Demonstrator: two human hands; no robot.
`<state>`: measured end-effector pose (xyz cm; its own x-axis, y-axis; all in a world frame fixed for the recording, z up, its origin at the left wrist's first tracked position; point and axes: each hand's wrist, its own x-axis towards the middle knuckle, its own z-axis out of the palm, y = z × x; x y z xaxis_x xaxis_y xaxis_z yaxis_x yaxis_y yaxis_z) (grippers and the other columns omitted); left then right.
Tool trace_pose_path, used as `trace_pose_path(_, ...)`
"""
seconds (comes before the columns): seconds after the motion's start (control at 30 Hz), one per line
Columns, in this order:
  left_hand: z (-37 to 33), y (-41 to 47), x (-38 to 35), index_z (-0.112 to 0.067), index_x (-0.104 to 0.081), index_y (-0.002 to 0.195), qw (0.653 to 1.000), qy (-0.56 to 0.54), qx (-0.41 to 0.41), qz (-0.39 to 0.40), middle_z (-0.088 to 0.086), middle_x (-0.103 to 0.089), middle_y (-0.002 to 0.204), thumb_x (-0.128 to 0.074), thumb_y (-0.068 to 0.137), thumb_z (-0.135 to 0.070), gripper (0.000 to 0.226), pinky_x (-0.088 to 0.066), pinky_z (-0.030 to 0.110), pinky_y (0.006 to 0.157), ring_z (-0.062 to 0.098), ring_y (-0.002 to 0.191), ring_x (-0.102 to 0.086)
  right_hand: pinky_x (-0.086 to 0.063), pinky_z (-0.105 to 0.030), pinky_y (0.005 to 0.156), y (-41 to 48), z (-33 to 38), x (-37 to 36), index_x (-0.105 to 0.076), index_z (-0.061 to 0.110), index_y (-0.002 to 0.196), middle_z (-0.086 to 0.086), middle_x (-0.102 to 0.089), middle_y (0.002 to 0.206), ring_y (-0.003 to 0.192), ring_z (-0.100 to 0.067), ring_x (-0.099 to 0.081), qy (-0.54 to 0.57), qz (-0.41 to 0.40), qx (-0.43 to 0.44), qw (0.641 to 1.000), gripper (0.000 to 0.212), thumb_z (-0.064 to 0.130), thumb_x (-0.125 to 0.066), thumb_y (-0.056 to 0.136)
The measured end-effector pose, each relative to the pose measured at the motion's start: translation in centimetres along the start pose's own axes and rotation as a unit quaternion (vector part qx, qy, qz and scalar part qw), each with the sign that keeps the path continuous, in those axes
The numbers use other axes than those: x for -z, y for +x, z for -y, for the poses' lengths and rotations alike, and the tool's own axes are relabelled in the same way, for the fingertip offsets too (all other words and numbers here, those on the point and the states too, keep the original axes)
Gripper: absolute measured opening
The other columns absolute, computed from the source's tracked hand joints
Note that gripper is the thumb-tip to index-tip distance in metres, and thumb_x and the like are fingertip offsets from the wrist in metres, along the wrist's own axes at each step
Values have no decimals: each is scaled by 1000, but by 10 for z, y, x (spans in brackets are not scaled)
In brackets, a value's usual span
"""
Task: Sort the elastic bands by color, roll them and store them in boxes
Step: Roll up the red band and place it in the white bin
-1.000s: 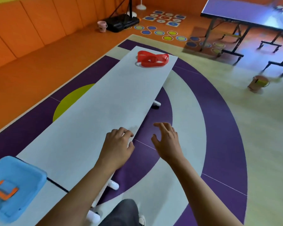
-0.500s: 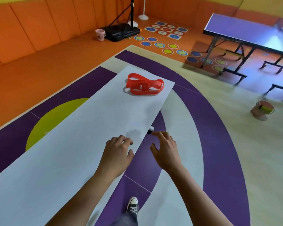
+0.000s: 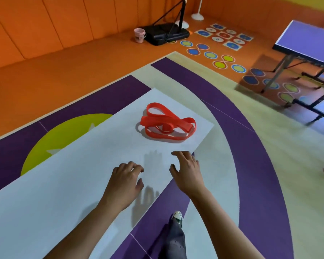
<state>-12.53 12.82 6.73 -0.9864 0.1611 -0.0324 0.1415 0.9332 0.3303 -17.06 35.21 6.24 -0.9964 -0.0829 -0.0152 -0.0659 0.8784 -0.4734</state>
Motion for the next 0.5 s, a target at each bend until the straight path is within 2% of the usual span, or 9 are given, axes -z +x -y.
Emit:
trace_pose_path(0.17, -20, 81, -27, -23, -67, 117, 997, 37, 39, 51, -3, -66, 111, -84, 70, -24, 50, -54, 38, 81, 25, 95, -67, -41, -45, 99, 105, -51, 12, -52, 24, 136, -3, -54, 135, 115, -32, -55, -32, 50, 49, 997, 47, 27, -63, 90)
trace_pose_path(0.27, -30, 129, -39, -22, -64, 124, 995, 67, 31, 69, -1, -65, 116, -91, 57, -27, 72, -56, 38, 80, 27, 97, -68, -36, -44, 106, 158, -75, 11, -46, 26, 143, -3, -50, 139, 127, -30, -50, -70, 102, 67, 990, 58, 37, -65, 90)
trace_pose_path(0.4, -30, 194, -51, -20, -49, 143, 991, 81, 34, 99, 5, -57, 138, -94, 53, -36, 102, -53, 43, 93, 31, 119, -61, -33, -46, 111, 210, -100, 4, -29, 28, 154, -5, -43, 147, 137, -31, -42, -119, 144, 65, 980, 90, 53, -75, 80)
trace_pose_path(0.5, -26, 242, -60, -19, -26, 159, 984, 98, 45, 138, 8, -35, 160, -92, 60, -42, 120, -41, 48, 111, 35, 143, -41, -22, -51, 119, 243, -113, -7, -9, 28, 162, -11, -28, 160, 149, -34, -27, -166, 185, 60, 967, 117, 63, -77, 74)
